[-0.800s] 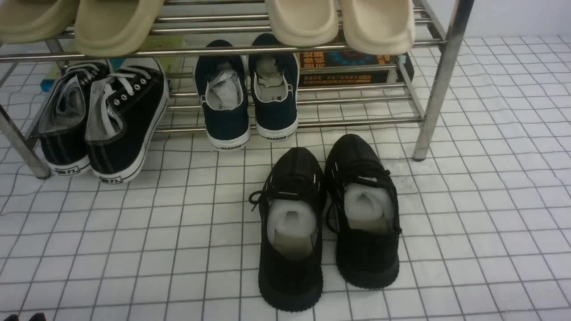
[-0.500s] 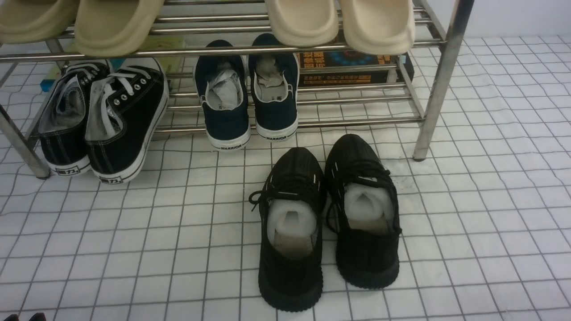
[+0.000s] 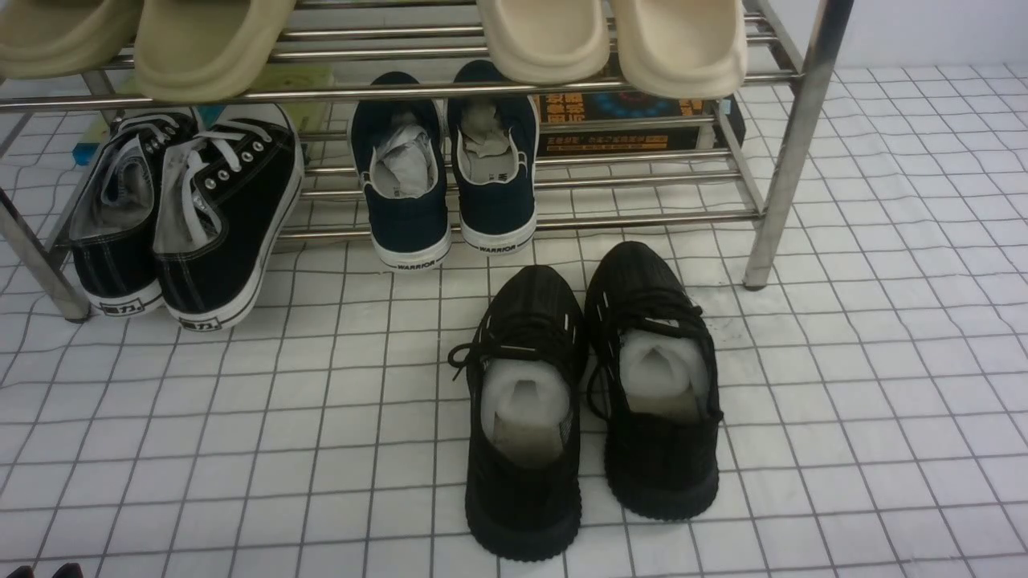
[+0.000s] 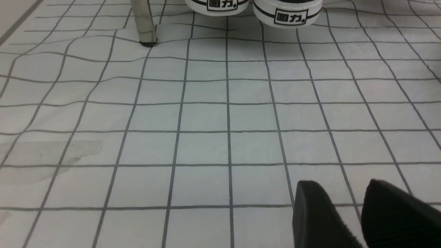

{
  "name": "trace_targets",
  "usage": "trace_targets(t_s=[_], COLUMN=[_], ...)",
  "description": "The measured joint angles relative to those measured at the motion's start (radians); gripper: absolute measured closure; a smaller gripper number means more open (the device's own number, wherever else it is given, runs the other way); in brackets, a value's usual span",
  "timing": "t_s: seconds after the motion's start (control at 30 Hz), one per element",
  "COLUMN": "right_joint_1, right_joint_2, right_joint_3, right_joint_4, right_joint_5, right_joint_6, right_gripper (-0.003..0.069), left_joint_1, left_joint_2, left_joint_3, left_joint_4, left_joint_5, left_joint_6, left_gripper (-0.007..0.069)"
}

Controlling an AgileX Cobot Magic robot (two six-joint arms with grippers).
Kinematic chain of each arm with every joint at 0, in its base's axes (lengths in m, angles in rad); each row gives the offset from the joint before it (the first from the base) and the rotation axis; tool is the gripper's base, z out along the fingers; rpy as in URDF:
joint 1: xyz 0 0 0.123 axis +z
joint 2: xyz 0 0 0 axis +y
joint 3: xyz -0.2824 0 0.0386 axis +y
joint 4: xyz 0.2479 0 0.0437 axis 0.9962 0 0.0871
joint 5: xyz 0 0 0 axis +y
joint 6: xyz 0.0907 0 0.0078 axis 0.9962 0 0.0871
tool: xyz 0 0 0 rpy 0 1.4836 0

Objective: Take the shoes off the shelf with your hand from the white checkered tablecloth.
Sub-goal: 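Grasp the leftmost shoe on the bottom shelf of the shoe rack with the left gripper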

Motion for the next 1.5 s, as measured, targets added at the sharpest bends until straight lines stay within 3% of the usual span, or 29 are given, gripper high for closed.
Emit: trace_targets(t_s=[0.5, 0.6, 0.7, 0.8, 0.97, 1.1, 1.2, 1.23, 1.3, 1.43, 1.5], right_joint_1=[0.000, 0.000, 0.000, 0.000, 0.000, 0.000, 0.000, 0.000, 0.000, 0.000, 0.000], right_joint_2=[0.000, 0.000, 0.000, 0.000, 0.000, 0.000, 0.000, 0.000, 0.000, 0.000, 0.000], right_joint_3=[0.000, 0.000, 0.000, 0.000, 0.000, 0.000, 0.000, 0.000, 0.000, 0.000, 0.000], right_joint_4=[0.000, 0.000, 0.000, 0.000, 0.000, 0.000, 0.000, 0.000, 0.000, 0.000, 0.000], right_joint_5=[0.000, 0.000, 0.000, 0.000, 0.000, 0.000, 0.000, 0.000, 0.000, 0.000, 0.000], right_joint_6=[0.000, 0.000, 0.000, 0.000, 0.000, 0.000, 0.000, 0.000, 0.000, 0.000, 0.000], right_gripper=[0.0420, 0.0420, 0.0420, 0.0420, 0.0420, 0.0420, 0.0420, 0.0420, 0.0420, 0.0420, 0.0420], left_joint_1=[0.000, 0.000, 0.000, 0.000, 0.000, 0.000, 0.000, 0.000, 0.000, 0.000, 0.000], left_joint_2=[0.000, 0.000, 0.000, 0.000, 0.000, 0.000, 0.000, 0.000, 0.035, 0.239, 0.426], left_joint_3=[0.000, 0.000, 0.000, 0.003, 0.008, 0.010, -0.009, -0.046, -0.176, -0.419, -0.539], left_joint_4=[-0.012, -0.090, -0.337, -0.453, -0.519, -0.521, -0.514, -0.497, -0.435, -0.288, -0.197], left_joint_5=[0.000, -0.004, -0.005, -0.008, -0.047, -0.152, -0.177, -0.158, -0.094, 0.092, 0.297], left_joint_6=[-0.022, -0.106, -0.335, -0.465, -0.564, -0.555, -0.536, -0.508, -0.457, -0.429, -0.423], left_gripper=[0.0385, 0.0385, 0.0385, 0.0385, 0.0385, 0.0399, 0.0457, 0.0511, 0.0596, 0.0623, 0.0623])
